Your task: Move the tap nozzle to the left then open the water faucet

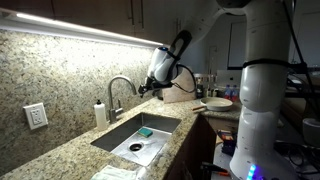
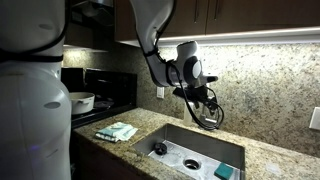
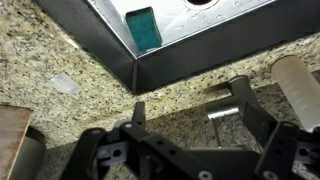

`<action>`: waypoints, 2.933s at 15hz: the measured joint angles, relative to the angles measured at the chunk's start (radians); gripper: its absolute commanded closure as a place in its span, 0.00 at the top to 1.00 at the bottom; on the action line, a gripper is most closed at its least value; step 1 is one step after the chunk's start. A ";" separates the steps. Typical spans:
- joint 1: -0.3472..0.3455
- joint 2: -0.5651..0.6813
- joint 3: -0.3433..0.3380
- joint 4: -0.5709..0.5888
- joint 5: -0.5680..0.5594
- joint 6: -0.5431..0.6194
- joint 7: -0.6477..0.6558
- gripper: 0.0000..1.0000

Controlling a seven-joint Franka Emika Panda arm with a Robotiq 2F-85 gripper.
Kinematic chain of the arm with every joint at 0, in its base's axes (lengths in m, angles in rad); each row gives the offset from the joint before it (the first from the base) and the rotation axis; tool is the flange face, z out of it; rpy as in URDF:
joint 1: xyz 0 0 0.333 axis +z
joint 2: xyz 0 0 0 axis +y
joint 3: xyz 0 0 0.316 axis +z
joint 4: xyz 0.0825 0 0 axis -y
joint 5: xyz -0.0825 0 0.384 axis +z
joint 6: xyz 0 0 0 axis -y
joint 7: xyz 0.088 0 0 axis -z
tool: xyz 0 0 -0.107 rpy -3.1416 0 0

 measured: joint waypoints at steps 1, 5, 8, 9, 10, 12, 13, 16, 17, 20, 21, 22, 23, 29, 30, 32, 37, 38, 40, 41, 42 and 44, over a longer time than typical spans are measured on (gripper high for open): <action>0.000 0.002 0.001 -0.001 -0.001 0.009 0.000 1.00; -0.003 0.031 -0.014 0.002 -0.009 0.028 0.000 1.00; -0.010 0.052 -0.064 0.021 -0.033 0.028 0.001 1.00; -0.015 0.057 -0.079 0.031 -0.034 0.028 0.001 1.00; -0.021 0.061 -0.091 0.042 -0.034 0.028 0.001 1.00; -0.036 0.066 -0.096 0.065 -0.028 0.047 0.001 1.00; -0.041 0.072 -0.094 0.078 -0.023 0.067 -0.001 1.00; -0.046 0.109 -0.100 0.139 -0.022 0.118 -0.001 1.00; -0.055 0.127 -0.095 0.165 -0.013 0.124 -0.001 1.00; -0.141 0.189 0.006 0.238 0.064 0.123 -0.040 1.00; -0.182 0.210 0.057 0.260 0.087 0.122 -0.061 1.00; -0.224 0.233 0.110 0.282 0.103 0.120 -0.081 1.00; -0.247 0.257 0.146 0.303 0.106 0.119 -0.088 1.00; -0.239 0.369 0.217 0.392 0.099 0.120 -0.089 1.00; -0.238 0.372 0.224 0.394 0.097 0.121 -0.092 1.00; -0.242 0.372 0.247 0.394 0.096 0.122 -0.108 1.00; -0.281 0.356 0.368 0.363 0.096 0.123 -0.177 1.00; -0.291 0.353 0.397 0.350 0.095 0.123 -0.193 1.00; -0.317 0.349 0.457 0.323 0.095 0.123 -0.223 1.00; -0.334 0.349 0.490 0.310 0.095 0.122 -0.243 1.00; -0.352 0.349 0.522 0.296 0.095 0.122 -0.264 1.00; -0.383 0.348 0.575 0.272 0.095 0.122 -0.296 1.00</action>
